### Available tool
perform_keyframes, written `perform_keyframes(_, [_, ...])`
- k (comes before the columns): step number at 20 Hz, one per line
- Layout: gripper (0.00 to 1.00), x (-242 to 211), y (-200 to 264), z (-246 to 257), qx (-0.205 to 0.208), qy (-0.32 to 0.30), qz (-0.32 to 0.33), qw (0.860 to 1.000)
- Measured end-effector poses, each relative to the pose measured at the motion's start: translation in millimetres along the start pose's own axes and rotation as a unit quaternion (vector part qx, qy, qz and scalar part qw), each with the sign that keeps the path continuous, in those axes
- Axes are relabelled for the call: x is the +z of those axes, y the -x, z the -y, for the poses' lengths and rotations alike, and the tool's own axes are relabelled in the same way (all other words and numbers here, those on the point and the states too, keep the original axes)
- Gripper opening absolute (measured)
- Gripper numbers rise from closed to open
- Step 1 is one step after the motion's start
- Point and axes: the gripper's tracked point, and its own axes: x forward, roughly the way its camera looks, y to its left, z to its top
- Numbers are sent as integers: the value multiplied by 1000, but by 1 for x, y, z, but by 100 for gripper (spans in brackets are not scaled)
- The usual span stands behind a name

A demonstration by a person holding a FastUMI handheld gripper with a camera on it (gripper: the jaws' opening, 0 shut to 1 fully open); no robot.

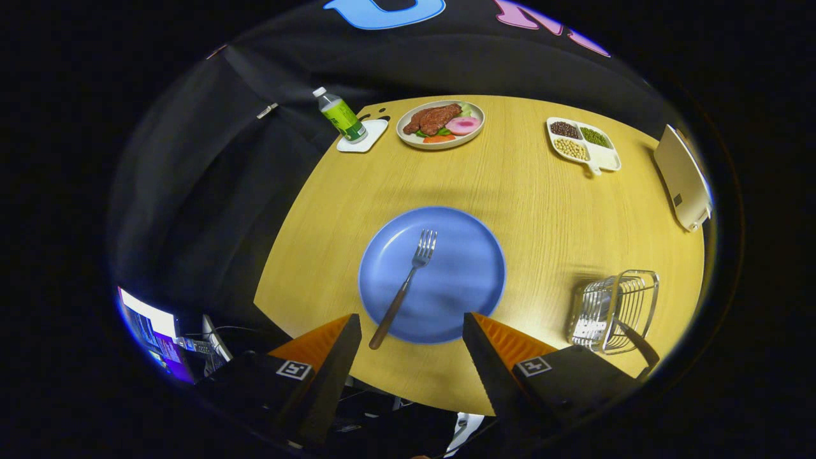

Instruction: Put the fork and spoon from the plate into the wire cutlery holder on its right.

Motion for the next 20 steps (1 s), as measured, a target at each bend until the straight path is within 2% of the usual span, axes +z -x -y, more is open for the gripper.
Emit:
perform_keyframes(5, [100,-8,-48,-9,-29,-5,-13,999])
perform_keyframes(11, [98,-20,-93,-6,-58,-63,-49,995])
perform_keyframes(13, [89,-26,-100,-8,-57,-83,-59,993])
perform_keyframes(14, [79,-29,-103,-9,-57,-86,-65,992])
perform_keyframes(15, [78,-31,-106,-10,-57,-87,-69,992])
perform_keyframes(18, [64,-36,-111,-11,-59,-94,-78,991])
perform_keyframes(20, [51,-37,-115,-13,-57,-101,-84,990])
